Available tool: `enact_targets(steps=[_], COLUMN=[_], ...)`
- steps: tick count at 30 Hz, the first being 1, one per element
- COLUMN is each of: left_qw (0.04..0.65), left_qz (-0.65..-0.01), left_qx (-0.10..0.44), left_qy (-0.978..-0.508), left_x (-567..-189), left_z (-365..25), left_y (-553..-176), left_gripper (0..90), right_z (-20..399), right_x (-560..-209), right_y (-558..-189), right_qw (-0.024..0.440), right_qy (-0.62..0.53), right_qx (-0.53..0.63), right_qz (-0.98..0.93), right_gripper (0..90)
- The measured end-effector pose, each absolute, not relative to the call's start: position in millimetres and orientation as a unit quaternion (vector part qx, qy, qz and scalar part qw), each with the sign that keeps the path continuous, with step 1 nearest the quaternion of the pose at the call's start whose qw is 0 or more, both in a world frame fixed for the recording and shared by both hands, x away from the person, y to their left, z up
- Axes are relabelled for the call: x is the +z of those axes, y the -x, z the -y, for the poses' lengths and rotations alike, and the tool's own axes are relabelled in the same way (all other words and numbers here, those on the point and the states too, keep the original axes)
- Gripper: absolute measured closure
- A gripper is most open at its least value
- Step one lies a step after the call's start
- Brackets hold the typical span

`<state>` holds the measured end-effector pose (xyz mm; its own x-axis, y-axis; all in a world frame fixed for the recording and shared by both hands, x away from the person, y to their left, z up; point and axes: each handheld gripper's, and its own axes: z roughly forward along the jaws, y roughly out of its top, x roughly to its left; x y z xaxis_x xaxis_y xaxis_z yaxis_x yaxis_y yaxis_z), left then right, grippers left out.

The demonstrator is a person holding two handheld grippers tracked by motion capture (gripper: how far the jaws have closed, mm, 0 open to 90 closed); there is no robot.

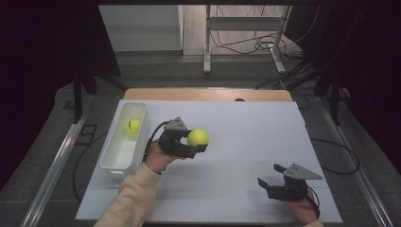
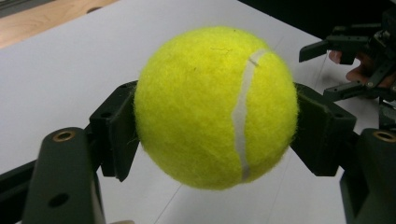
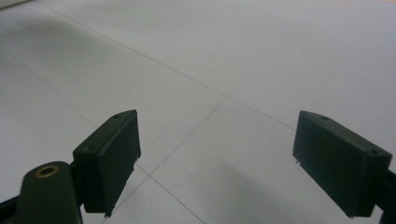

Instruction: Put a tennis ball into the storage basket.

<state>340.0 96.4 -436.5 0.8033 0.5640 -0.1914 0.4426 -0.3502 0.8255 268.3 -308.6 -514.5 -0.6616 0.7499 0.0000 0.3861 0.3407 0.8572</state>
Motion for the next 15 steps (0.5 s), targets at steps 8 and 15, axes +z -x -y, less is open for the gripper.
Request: enact_targets(steps=[8,15], left_qw=[0.489,0.492], left_qz=[-0.314,-0.323], left_qx=[0.076,0.086], left_qy=[-0.810,-0.804], left_x=[-426.1,-420.4], left_z=[-110.8,-122.3], left_y=[-337.8,-336.8], left_gripper=[26.2,26.2], right_z=[308.6,308.7], right_x=[-514.3,-514.1], right_y=[-268.3,-268.1], right_qw=[0.203,0.203], right_qy=[-0.359,-0.358], right_qx=[0.450,0.450], right_qz=[-0.792,-0.792], right_gripper=[15.4,15.4])
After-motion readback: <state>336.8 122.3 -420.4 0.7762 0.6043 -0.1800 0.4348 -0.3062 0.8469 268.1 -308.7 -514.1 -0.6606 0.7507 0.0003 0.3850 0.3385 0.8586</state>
